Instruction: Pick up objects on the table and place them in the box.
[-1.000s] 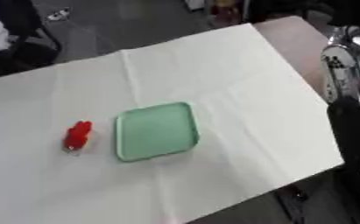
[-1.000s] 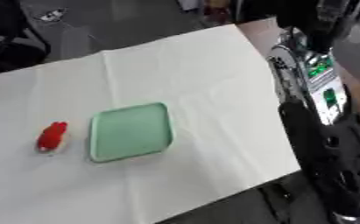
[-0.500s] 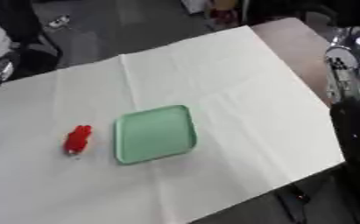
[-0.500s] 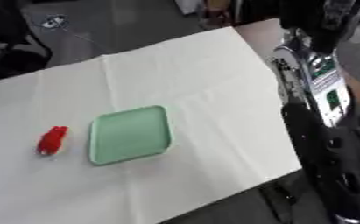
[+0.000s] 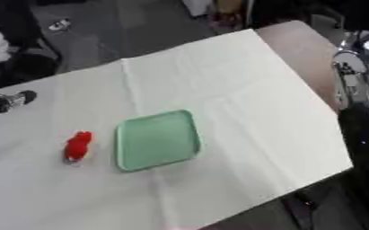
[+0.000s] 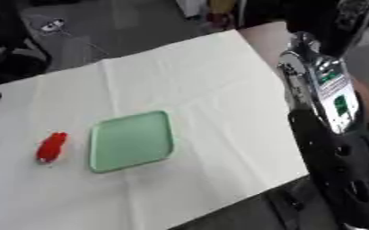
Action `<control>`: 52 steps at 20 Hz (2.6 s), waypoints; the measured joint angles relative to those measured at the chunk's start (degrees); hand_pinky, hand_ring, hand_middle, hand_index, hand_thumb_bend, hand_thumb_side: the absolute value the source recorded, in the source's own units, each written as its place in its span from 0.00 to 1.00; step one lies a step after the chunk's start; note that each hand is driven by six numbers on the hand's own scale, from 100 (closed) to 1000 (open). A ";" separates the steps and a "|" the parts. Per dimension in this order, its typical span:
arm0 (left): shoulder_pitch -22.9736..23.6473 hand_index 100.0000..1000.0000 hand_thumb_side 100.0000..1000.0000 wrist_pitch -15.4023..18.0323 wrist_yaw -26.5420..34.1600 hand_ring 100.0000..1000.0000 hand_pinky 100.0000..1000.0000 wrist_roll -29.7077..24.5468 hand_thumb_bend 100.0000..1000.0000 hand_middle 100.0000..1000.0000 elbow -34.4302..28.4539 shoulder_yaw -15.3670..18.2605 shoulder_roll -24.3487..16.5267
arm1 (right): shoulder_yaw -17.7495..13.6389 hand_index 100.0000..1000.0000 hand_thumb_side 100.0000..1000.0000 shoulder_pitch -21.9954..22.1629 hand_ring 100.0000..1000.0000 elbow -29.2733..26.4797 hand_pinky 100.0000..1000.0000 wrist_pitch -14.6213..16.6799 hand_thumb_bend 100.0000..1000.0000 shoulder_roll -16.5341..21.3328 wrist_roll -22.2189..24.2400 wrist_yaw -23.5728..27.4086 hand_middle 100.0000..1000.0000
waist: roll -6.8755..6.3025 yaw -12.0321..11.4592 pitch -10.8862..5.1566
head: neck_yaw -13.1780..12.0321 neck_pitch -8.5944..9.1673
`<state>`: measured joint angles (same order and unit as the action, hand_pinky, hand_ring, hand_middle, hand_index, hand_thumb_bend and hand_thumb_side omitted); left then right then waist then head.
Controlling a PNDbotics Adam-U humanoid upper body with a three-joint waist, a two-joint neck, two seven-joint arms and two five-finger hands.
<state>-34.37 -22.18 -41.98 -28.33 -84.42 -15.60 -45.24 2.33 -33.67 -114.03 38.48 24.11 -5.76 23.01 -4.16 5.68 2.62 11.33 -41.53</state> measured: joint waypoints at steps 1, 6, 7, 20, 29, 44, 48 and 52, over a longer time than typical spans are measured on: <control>-0.34 0.83 0.60 0.81 0.00 0.58 0.43 -0.98 0.56 0.73 0.67 -0.71 -0.01 | 0.02 0.40 0.25 0.00 0.45 0.00 0.46 -0.02 0.17 -0.01 -0.05 0.00 0.39 | 0.00 0.05 0.00 | -0.16 0.00; -1.68 0.84 0.57 4.12 0.13 0.61 0.47 -4.70 0.60 0.74 3.44 -4.25 0.14 | 0.25 0.41 0.26 -0.05 0.45 0.00 0.46 -0.19 0.17 -0.48 -0.23 0.00 0.39 | -0.10 0.43 0.01 | -0.39 -0.01; -2.03 0.84 0.58 4.73 0.18 0.61 0.46 -5.31 0.60 0.74 3.86 -5.02 0.37 | 0.33 0.41 0.26 -0.07 0.45 0.00 0.46 -0.20 0.17 -0.48 -0.23 0.00 0.39 | -0.16 0.52 0.02 | -0.40 -0.01; -5.08 0.84 0.53 11.62 -0.83 0.67 0.53 -12.11 0.65 0.75 7.09 -12.65 1.59 | 0.64 0.41 0.25 -0.52 0.45 0.00 0.46 -0.49 0.17 -0.96 0.06 0.06 0.39 | -0.38 0.91 0.07 | -0.74 -0.07; -5.71 0.88 0.56 15.06 -1.18 0.76 0.58 -11.49 0.61 0.87 9.78 -14.48 2.84 | 0.69 0.41 0.26 -0.55 0.45 0.00 0.46 -0.70 0.17 -0.97 0.27 0.26 0.39 | -0.39 0.92 0.08 | -0.91 -0.16; -5.59 0.93 0.55 18.31 -0.60 0.77 0.58 -5.64 0.61 0.89 15.68 -14.75 5.93 | 0.72 0.41 0.25 -1.51 0.45 0.00 0.46 -0.97 0.17 -1.43 0.56 0.57 0.39 | -0.39 1.22 0.44 | -1.23 -0.15; -6.01 0.94 0.52 18.52 -0.98 0.77 0.58 -5.34 0.60 0.90 16.92 -14.73 6.85 | 0.72 0.41 0.25 -1.51 0.45 0.00 0.46 -1.05 0.17 -1.44 0.64 0.61 0.39 | -0.38 1.24 0.44 | -1.25 -0.14; -6.12 0.94 0.47 18.85 -1.62 0.77 0.58 -5.38 0.57 0.90 17.96 -14.71 7.57 | 0.73 0.40 0.25 -1.52 0.45 0.00 0.46 -1.19 0.17 -1.45 0.80 0.82 0.39 | -0.38 1.24 0.49 | -1.28 -0.14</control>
<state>-40.49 -3.33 -43.61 -33.71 -66.47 -30.31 -37.66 3.07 -35.19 -114.03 37.29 22.67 -4.96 23.83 -4.54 6.93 3.11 10.05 -41.67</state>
